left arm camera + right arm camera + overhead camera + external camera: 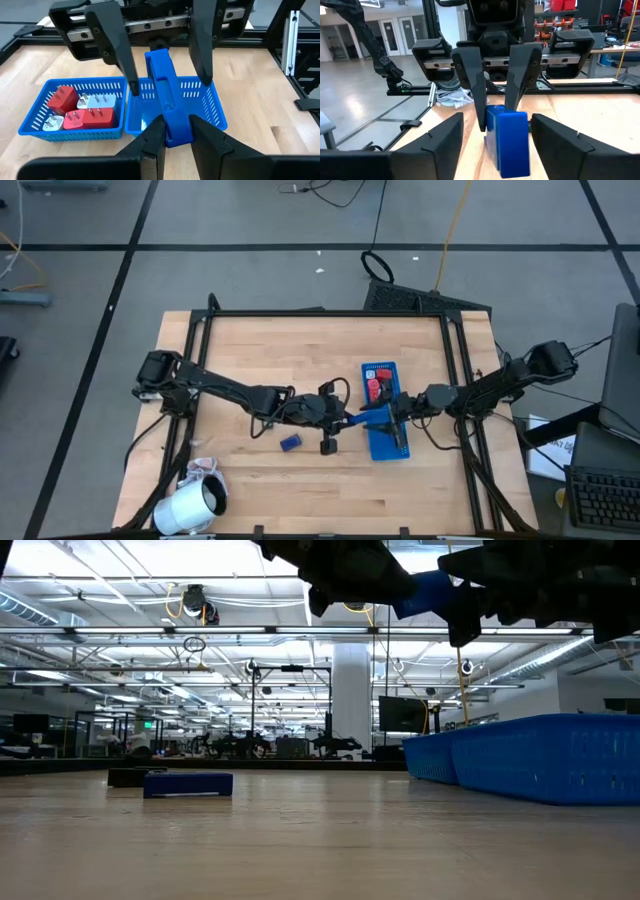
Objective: Pick & Place Office items
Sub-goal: Put the blue digital timer into the bottom blue bin
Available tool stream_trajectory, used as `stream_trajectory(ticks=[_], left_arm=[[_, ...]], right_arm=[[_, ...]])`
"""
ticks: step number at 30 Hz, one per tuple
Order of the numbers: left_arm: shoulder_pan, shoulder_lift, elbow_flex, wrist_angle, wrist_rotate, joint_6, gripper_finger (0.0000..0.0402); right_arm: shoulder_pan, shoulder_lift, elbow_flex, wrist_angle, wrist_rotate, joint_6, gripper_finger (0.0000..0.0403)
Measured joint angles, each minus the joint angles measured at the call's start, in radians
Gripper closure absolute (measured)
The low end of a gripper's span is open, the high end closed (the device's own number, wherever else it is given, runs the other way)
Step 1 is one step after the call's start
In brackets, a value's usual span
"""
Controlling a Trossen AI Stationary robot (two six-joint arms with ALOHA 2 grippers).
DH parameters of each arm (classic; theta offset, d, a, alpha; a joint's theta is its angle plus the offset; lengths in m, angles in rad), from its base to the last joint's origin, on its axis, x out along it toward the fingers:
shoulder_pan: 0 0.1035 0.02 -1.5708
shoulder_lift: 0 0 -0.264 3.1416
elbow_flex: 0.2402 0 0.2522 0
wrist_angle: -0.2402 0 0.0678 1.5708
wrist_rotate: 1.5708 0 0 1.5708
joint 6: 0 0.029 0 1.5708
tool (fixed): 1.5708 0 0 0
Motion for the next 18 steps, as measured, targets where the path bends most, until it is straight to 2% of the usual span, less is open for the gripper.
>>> stream_trajectory(ticks=[18], left_arm=[[0.0,0.0,0.0,0.0,0.004,0.002,0.0325]], right_arm=[[0.0,0.0,0.0,-0.024,-0.003,-0.032,0.0331]])
